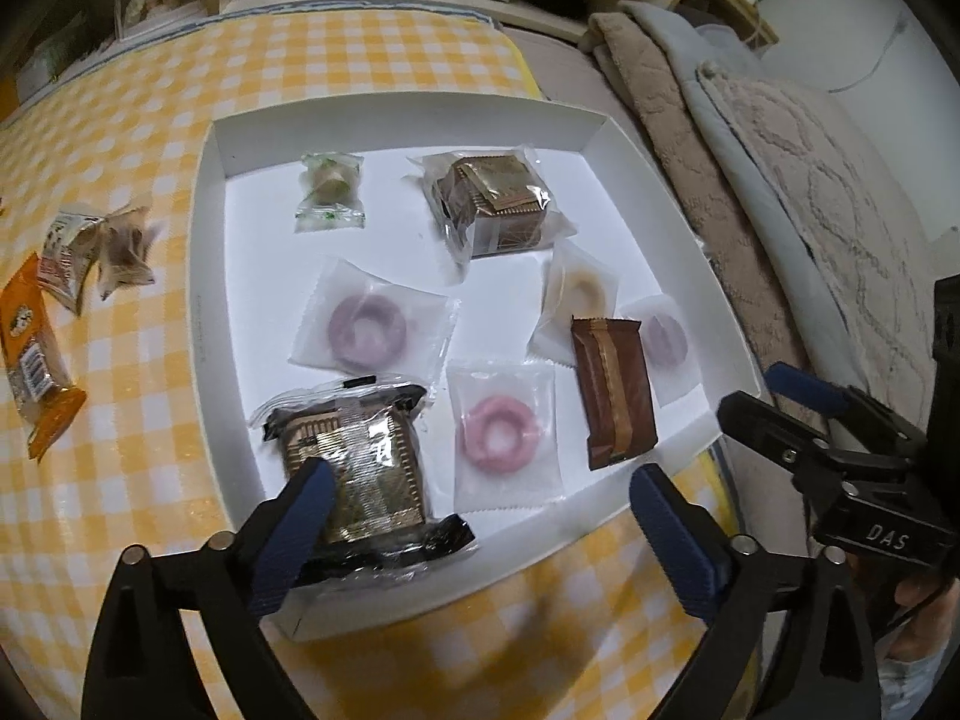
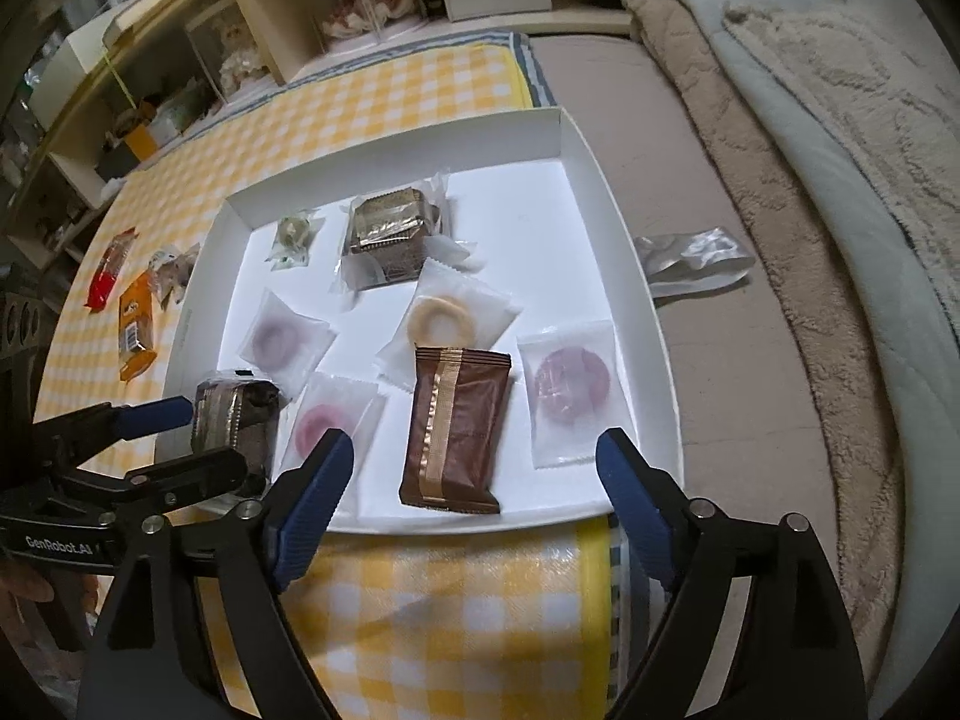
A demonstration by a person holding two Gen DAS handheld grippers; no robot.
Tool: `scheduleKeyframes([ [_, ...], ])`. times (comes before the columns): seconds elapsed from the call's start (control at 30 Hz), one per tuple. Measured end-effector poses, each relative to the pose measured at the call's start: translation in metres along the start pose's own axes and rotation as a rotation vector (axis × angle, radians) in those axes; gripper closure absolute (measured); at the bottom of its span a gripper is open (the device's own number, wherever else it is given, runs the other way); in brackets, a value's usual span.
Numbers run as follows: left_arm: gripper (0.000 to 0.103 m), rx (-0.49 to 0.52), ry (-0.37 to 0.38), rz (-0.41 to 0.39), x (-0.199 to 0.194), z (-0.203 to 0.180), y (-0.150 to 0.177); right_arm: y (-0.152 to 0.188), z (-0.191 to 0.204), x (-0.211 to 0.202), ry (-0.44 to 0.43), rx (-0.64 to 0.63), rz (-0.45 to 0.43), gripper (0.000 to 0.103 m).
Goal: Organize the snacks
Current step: 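Withdraw both tools from the tray toward the remaining snacks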
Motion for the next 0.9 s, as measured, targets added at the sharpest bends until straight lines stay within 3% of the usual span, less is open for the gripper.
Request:
scheduleKeyframes([
  [0.1,0.000,0.005,-0.005,-0.006,-0.008,-0.002,0.002,0.003,-0.002,-0.007,0.019,-0.005,-0.009,0.012],
  [0.23,0.000,0.011,-0.012,-0.019,-0.022,-0.005,0.003,0.005,-0.005,-0.015,0.046,-0.010,-0.027,0.000],
  [0.9,0.000,0.105,-0.062,-0.124,-0.127,-0.018,0.010,0.000,0.003,-0.086,0.072,-0.001,-0.135,0.000],
])
Point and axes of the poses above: each gripper's, at about its wrist camera, not at the fingertips, and x roughly the way its jaws point, z to its left, y to its underside, the point moved 9 cm from there along x, roughly the way its jaws point, and after that the axes turned 14 degrees about y, right-handed, at the moved point
